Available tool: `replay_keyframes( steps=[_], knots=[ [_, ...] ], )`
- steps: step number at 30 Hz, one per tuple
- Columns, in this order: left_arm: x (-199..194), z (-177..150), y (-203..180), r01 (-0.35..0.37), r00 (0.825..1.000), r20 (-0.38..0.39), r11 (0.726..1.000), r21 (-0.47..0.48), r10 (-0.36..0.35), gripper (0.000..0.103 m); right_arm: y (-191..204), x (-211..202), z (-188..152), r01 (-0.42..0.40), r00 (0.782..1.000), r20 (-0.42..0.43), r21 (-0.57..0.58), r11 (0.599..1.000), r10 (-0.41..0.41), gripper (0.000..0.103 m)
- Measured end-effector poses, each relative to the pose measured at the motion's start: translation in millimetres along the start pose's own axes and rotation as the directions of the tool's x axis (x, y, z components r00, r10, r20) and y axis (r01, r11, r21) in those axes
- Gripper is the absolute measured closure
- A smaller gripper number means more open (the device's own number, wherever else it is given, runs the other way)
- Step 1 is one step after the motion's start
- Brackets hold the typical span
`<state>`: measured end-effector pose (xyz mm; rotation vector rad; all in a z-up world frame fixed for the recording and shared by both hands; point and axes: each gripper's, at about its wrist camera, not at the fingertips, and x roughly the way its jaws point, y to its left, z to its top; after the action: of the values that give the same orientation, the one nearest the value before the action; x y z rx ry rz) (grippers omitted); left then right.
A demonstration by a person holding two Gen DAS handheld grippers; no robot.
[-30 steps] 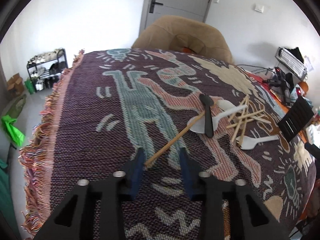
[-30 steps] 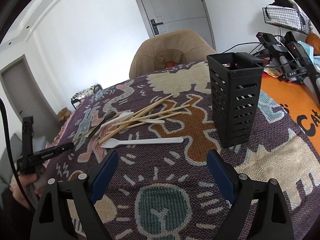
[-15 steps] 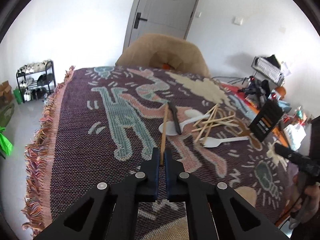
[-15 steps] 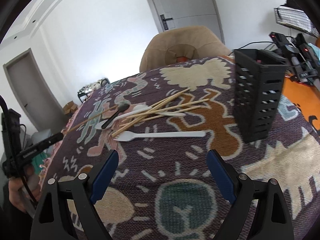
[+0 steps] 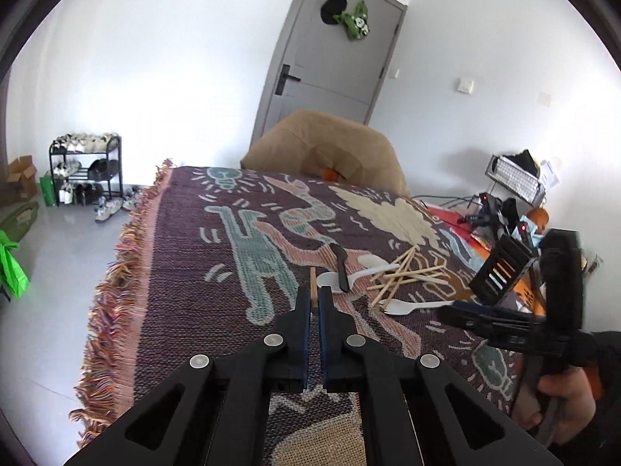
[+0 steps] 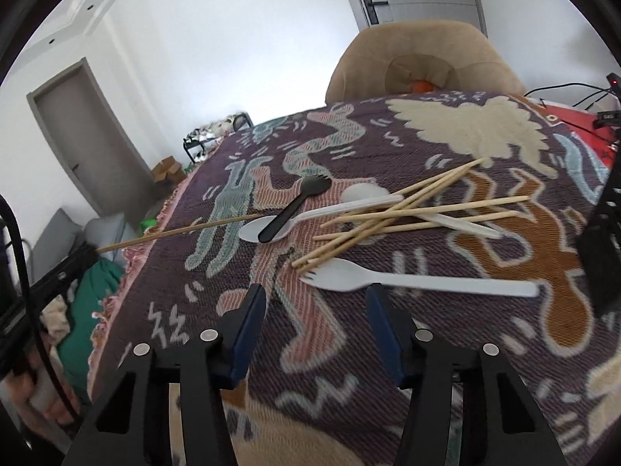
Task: Organize utensils
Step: 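Grasp a wooden chopstick with the left tool while the right tool grasps another chopstick, then lift both held chopsticks and carry them over the black slotted holder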
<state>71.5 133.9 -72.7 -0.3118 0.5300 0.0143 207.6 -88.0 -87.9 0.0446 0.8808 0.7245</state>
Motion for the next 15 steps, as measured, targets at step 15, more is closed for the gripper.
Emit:
replay_keyframes(
  steps=[15],
  knots=[
    [-14.3,-5.6,24.6,0.002,1.000,0.030,0.998,-0.058,-0.001,0.100,8.2,58.2,22.3,0.108,0.991,-0.079,0.059,0.992,-0.104,0.068]
  ],
)
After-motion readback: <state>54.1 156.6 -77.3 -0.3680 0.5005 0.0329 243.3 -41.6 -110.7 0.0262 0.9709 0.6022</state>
